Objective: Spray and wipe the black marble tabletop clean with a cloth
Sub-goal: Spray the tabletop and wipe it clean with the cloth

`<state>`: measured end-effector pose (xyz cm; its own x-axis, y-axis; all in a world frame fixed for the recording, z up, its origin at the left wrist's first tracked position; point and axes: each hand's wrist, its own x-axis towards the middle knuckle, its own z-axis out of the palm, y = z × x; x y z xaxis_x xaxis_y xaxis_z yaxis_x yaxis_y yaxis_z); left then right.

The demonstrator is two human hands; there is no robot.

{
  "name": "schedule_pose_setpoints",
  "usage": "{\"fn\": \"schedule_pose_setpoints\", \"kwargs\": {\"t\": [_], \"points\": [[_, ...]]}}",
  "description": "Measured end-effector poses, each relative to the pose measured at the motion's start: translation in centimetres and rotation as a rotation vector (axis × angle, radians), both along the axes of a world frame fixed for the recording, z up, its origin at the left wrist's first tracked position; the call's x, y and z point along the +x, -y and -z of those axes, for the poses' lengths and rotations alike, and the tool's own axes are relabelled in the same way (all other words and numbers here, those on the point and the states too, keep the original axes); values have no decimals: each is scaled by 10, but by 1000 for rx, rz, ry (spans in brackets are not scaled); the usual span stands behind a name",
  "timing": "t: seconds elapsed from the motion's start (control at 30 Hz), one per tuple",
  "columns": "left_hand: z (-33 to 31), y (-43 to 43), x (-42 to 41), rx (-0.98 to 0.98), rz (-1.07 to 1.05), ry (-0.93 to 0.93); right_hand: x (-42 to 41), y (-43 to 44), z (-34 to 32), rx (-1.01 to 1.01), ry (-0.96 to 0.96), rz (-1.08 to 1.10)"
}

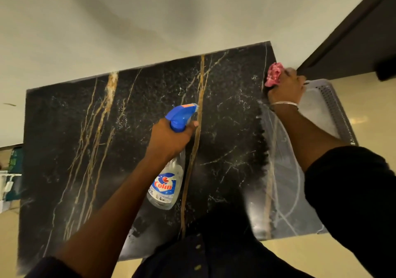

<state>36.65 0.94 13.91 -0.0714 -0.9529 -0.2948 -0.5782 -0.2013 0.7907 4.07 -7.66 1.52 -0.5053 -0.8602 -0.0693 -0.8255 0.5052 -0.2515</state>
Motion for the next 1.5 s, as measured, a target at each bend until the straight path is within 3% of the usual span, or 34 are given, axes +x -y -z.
{"fn": "schedule_pose_setpoints", "kwargs": {"t": [0.07, 0.13, 0.3, 0.4, 0.47, 0.6, 0.77, 0.83, 1.0, 1.07, 1.13, 1.33, 1.43, 1.5], "points": [[-2, -3, 0, -13, 2, 2, 19, 5, -3, 11, 11, 122], [-2, -4, -1, -10, -11, 3, 52, 2, -6, -2, 22, 71], [-3, -4, -12, -9, -3, 29, 144, -35, 4, -62, 93, -422], [-2, -4, -20, 2, 23, 33, 134, -50, 6, -42, 45, -616], [-1, -4, -25, -6, 51, 33, 97, -54, 6, -52, 44, -513], [-3, -6, -31, -31, 96, 38, 13, -61, 13, -128, 114, -79], [-7, -11, -33, -27, 104, 41, 33, -59, 2, -111, 162, 327], [-7, -14, -32, -35, 107, 61, 64, -67, -2, -75, 148, 230], [-3, -17, -34, 8, 103, 83, 140, -106, 6, -75, 160, -424], [-2, -20, -35, -10, 131, 84, 133, -113, 9, -74, 135, -564], [-2, -23, -35, -31, 148, 68, 101, -113, 9, -63, 76, -517], [-1, -32, -31, -54, 186, 64, 2, -119, 3, -66, 86, 36], [0, -39, -33, -26, 188, 69, 21, -124, 1, -32, 70, 121], [1, -44, -37, -10, 178, 63, 54, -134, -1, -27, 68, 30]]}}
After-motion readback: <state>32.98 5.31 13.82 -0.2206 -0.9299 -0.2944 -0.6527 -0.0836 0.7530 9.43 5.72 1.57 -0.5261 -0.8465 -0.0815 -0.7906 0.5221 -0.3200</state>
